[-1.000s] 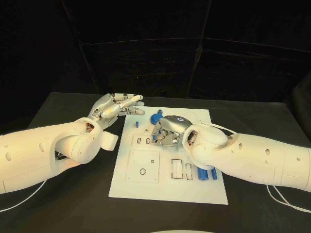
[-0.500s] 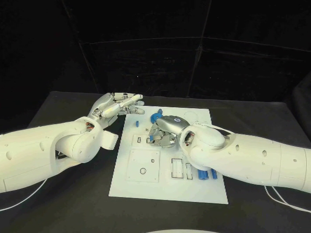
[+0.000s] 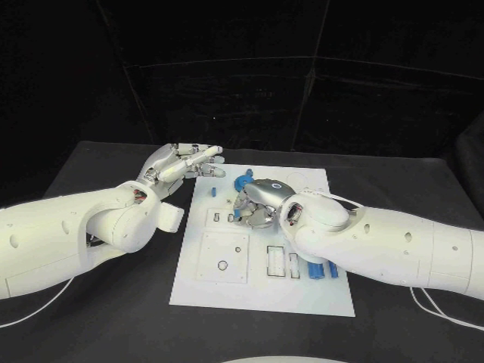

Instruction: Assemble the parts on the task board

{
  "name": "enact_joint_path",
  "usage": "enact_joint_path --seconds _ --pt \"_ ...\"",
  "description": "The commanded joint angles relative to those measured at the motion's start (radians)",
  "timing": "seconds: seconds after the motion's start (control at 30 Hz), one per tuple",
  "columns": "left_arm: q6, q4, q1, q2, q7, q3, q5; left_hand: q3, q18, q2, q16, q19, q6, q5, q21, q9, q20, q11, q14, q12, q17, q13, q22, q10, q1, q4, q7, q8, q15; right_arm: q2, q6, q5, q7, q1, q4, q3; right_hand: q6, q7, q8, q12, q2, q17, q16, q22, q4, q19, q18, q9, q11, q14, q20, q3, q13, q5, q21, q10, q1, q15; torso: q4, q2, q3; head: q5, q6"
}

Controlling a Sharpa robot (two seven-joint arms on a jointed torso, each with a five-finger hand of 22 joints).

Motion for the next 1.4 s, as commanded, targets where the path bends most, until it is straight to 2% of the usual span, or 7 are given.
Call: enact_joint_path --seconds 0.03,0.4,0.6,1.17,1.23,1.33,1.4 --pt "0.012 0.0 0.002 0.001 0.008 0.001 0.002 0.004 0.014 0.01 -0.006 0.004 0.009 0.002 -0.005 0.0 -0.001 0.004 0.002 -0.002 0.001 -0.002 -0.002 0.0 -0.003 -0.003 0.028 0.003 0.001 0.0 0.023 -0.009 -0.006 0.0 -0.001 0.0 0.002 -0.002 0.003 -0.005 0.004 0.032 -0.001 0.054 0.0 0.0 -0.009 0.001 -0.004 0.059 -0.004 0.004 -0.001 0.003 0.002 -0.005 -0.006 -0.007 -0.0005 0.0 0.0002 -0.002 0.0" --pt "0.013 -0.002 0.002 0.002 0.007 0.001 0.002 0.004 0.014 0.01 -0.006 0.004 0.009 0.002 -0.005 0.0 -0.001 0.004 0.002 -0.002 0.001 -0.002 -0.002 0.0 -0.003 -0.003 0.028 0.003 0.001 -0.001 0.053 -0.011 -0.01 -0.001 0.004 -0.001 -0.002 0.001 -0.001 -0.012 -0.009 0.031 -0.002 0.052 0.0 -0.002 -0.009 -0.001 -0.002 0.058 -0.003 -0.002 -0.007 0.002 0.001 -0.009 -0.014 -0.006 -0.0002 0.0 0.0001 -0.004 -0.002" --pt "0.012 -0.002 0.002 0.001 0.007 0.001 0.002 0.004 0.014 0.011 -0.007 0.005 0.009 0.002 -0.005 0.0 -0.001 0.004 0.003 -0.003 0.002 -0.002 -0.002 0.0 -0.003 -0.004 0.028 0.003 0.001 -0.001 0.065 -0.011 -0.022 -0.001 0.005 -0.001 -0.017 0.007 -0.012 -0.039 -0.022 0.027 -0.006 0.046 0.014 -0.006 -0.008 -0.005 0.003 0.057 0.0 -0.016 -0.032 -0.019 -0.002 -0.026 -0.041 -0.001 -0.0001 0.0 -0.0004 -0.003 -0.004" --pt "0.013 -0.001 0.002 0.0 0.005 0.001 0.002 0.004 0.014 0.011 -0.007 0.005 0.009 0.002 -0.005 0.0 -0.001 0.004 0.003 -0.003 0.002 -0.002 -0.002 0.0 -0.003 -0.004 0.028 0.003 0.001 0.0 0.039 -0.022 -0.051 -0.001 0.006 -0.001 -0.032 0.012 -0.023 -0.056 -0.035 0.022 -0.011 0.04 0.028 -0.01 -0.006 -0.009 0.008 0.056 0.005 -0.033 -0.047 -0.026 -0.006 -0.038 -0.065 0.003 -0.0002 0.0 -0.0003 -0.005 -0.005" --pt "0.014 -0.001 0.002 0.0 0.004 0.001 0.002 0.004 0.014 0.011 -0.007 0.005 0.009 0.002 -0.005 0.0 -0.001 0.004 0.003 -0.003 0.002 -0.002 -0.002 0.0 -0.003 -0.004 0.028 0.003 0.001 0.001 0.036 -0.022 -0.052 -0.001 0.006 -0.001 -0.037 0.013 -0.026 -0.058 -0.037 0.021 -0.011 0.04 0.035 -0.01 -0.006 -0.01 0.01 0.056 0.007 -0.04 -0.048 -0.043 -0.006 -0.039 -0.074 0.005 -0.0001 0.0 -0.0003 -0.005 -0.005" --pt "0.014 -0.001 0.002 0.001 0.003 0.001 0.002 0.004 0.014 0.011 -0.007 0.005 0.009 0.002 -0.005 0.0 -0.001 0.004 0.003 -0.003 0.002 -0.002 -0.002 0.0 -0.003 -0.004 0.028 0.003 0.001 0.001 0.032 -0.022 -0.055 -0.001 0.006 -0.001 -0.043 0.013 -0.029 -0.061 -0.04 0.021 -0.013 0.037 0.051 -0.011 -0.006 -0.011 0.011 0.056 0.008 -0.057 -0.052 -0.106 -0.007 -0.041 -0.093 0.006 0.0002 0.0 -0.0003 -0.006 -0.005" --pt "0.015 -0.002 0.002 0.001 0.003 0.001 0.002 0.004 0.014 0.011 -0.007 0.005 0.009 0.002 -0.005 0.0 -0.001 0.004 0.003 -0.003 0.002 -0.002 -0.002 0.0 -0.003 -0.004 0.028 0.003 0.001 0.002 0.03 -0.022 -0.057 -0.001 0.006 -0.001 -0.047 0.013 -0.03 -0.062 -0.045 0.02 -0.014 0.037 0.062 -0.011 -0.006 -0.011 0.012 0.056 0.009 -0.074 -0.053 -0.116 -0.008 -0.042 -0.107 0.007 -0.0011 0.0 -0.0001 -0.007 -0.005"
